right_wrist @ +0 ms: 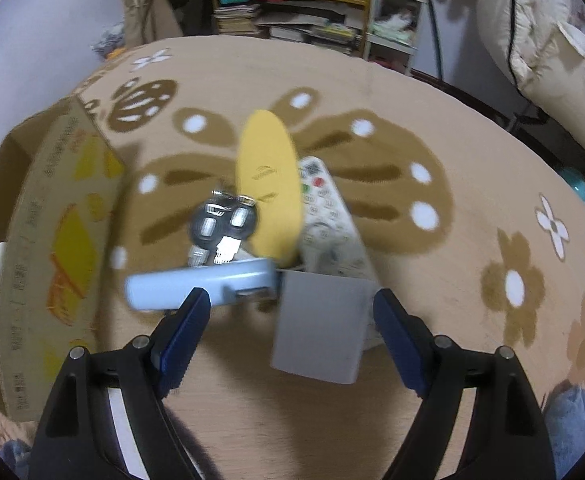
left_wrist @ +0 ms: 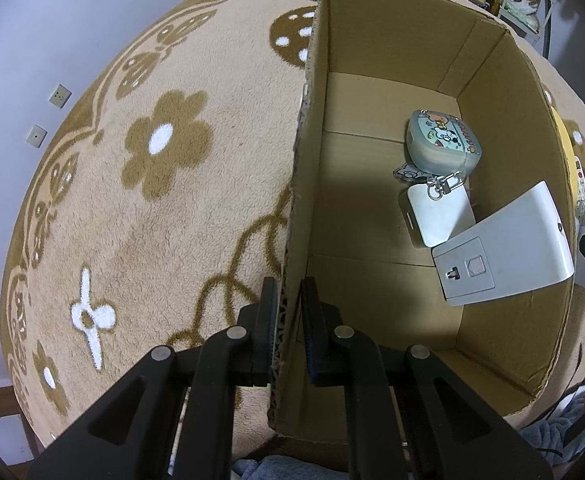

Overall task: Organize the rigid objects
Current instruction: 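Return the right gripper to the pile and grasp the white cube adapter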

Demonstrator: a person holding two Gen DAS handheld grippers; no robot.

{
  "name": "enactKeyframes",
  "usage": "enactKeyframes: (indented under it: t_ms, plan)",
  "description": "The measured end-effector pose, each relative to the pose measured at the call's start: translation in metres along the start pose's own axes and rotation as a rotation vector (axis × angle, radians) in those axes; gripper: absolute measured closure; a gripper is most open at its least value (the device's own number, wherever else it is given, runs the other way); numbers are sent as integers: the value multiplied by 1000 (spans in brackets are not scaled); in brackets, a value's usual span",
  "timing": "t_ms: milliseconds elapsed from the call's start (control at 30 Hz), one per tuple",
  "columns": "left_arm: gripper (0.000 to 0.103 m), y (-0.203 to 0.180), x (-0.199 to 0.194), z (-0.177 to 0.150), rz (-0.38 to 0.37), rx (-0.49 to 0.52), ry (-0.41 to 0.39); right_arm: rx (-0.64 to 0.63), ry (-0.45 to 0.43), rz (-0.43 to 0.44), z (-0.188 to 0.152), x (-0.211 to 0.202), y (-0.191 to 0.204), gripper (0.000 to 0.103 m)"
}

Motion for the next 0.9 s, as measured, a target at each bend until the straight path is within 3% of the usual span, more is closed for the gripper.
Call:
enactKeyframes:
  t_ms: [133,267,500,600,900]
  plan:
    - [92,1,0,0,0,-2,1,23,49,-21,-4,15,-7,15]
    - [92,1,0,0,1,0,1,17,78,-68,-8,25,-9,38]
    - [92,1,0,0,0,0,1,-52,86,-191,-14,31,-1,42]
    - [92,1,0,0,-1,-1,1,-40,78,-177,-14,27,-2,44]
    - [92,1,0,-1,-6,-3,1,-29,-27,-12,1,-21,14,47]
Point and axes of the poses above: each gripper's, at about its wrist camera, not at the fingertips, and x roughly the way its jaws point, y to its left, z to its top, the point moved 7 cm from there along x, roughly the way its jaws point, and after that the axes turned 14 degrees about y, right-handed, at the moved point
